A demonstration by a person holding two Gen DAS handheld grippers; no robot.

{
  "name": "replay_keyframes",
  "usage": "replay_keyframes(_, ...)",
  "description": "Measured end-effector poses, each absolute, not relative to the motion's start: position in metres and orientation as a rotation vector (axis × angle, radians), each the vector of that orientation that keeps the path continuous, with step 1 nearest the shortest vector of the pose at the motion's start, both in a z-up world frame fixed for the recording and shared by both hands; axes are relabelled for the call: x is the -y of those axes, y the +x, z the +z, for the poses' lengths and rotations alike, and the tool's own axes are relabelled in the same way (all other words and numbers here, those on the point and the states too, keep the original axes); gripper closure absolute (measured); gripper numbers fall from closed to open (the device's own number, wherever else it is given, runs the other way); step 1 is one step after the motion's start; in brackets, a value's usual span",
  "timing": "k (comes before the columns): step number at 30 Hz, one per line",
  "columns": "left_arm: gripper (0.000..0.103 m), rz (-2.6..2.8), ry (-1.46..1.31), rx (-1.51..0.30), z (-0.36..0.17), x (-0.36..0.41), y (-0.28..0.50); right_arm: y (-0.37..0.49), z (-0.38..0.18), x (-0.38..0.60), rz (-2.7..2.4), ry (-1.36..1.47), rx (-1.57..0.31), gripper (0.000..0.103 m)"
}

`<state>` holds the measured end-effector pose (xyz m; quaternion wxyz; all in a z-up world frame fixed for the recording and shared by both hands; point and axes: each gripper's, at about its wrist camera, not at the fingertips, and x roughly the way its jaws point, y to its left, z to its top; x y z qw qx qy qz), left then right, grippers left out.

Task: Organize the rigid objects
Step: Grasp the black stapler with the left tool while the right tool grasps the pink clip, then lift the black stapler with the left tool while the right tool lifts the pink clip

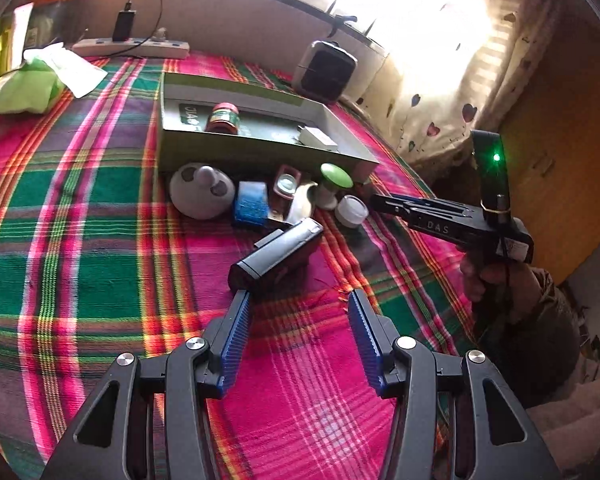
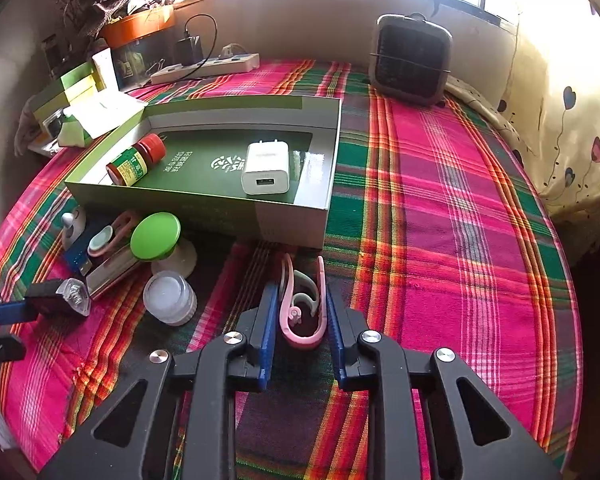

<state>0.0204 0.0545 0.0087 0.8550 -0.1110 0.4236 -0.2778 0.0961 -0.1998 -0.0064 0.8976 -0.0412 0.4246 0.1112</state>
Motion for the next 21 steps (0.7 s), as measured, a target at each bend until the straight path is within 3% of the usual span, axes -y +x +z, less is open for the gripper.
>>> replay_keyframes(21, 0.055, -0.531, 0.053, -0.862, 0.015, -0.026, 0.050, 0.065, -0.004, 0.210, 0.254, -0.025, -0.871, 0.079)
